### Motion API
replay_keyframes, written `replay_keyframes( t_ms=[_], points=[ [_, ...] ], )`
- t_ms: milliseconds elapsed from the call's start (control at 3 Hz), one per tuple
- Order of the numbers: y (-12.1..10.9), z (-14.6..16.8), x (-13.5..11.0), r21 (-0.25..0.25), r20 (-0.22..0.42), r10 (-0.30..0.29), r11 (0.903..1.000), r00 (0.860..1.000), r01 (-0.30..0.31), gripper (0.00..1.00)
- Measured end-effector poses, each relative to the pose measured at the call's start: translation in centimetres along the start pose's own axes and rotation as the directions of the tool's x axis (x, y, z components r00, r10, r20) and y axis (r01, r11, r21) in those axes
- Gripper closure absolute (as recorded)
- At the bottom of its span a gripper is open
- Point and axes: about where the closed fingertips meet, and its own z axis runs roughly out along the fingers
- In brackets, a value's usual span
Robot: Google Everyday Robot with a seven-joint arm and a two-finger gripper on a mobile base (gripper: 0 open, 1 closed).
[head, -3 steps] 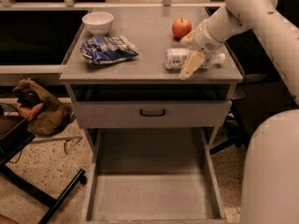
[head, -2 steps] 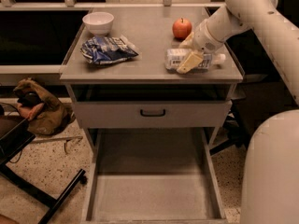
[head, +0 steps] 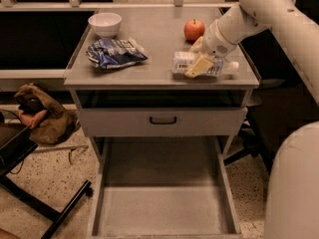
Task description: Place blue plastic bottle into middle drawer
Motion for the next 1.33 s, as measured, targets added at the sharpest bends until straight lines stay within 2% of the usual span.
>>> replay_keyframes(
  t_ms=[333, 667, 1000, 1333],
  points=[
    [2.9, -0.5, -1.8, -0.012, 0.042, -0.003, 0.9999, 0.999, 0.004, 1.0],
    [7.3, -0.8, -1.6, -0.027, 0.067, 0.048, 0.9985, 0.997, -0.047, 1.0],
    [14.2, 0.4, 1.3, -0.037, 0.101, 0.168, 0.9856, 0.981, -0.165, 1.0],
    [14.2, 0.4, 1.3, -0.037, 0.101, 0.168, 0.9856, 0.981, -0.165, 1.0]
  ],
)
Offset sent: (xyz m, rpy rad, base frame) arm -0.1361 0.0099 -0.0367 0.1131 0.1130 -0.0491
